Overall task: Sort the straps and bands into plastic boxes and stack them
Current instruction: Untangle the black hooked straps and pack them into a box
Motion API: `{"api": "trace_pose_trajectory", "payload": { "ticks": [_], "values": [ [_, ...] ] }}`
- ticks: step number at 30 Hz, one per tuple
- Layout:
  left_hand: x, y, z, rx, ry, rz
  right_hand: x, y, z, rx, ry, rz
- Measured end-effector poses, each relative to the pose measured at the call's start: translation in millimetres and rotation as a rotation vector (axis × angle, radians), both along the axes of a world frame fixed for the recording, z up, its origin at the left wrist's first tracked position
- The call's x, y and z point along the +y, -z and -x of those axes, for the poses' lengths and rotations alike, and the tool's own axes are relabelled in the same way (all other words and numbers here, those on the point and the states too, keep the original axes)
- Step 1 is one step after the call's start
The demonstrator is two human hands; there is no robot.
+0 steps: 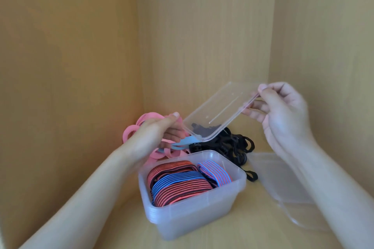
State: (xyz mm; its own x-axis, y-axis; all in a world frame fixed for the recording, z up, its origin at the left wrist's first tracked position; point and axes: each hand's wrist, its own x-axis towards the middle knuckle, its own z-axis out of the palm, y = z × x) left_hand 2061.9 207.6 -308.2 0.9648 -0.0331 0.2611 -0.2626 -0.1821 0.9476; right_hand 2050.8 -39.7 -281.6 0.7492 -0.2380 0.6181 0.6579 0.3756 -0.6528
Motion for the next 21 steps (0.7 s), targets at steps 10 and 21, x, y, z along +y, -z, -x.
{"api": "trace_pose_trajectory", "payload": {
  "ticks": [10, 21],
  "values": [
    [17.0, -4.8, 20.8, 0.079, 0.039, 0.102, 0.2, 17.5, -7.7, 0.247, -0.064, 0.197],
    [34.0, -5.4, 59.7, 0.133, 0.017, -0.052, 10.4, 31.3, -5.5, 0.342, -0.099, 0.764]
  ]
}}
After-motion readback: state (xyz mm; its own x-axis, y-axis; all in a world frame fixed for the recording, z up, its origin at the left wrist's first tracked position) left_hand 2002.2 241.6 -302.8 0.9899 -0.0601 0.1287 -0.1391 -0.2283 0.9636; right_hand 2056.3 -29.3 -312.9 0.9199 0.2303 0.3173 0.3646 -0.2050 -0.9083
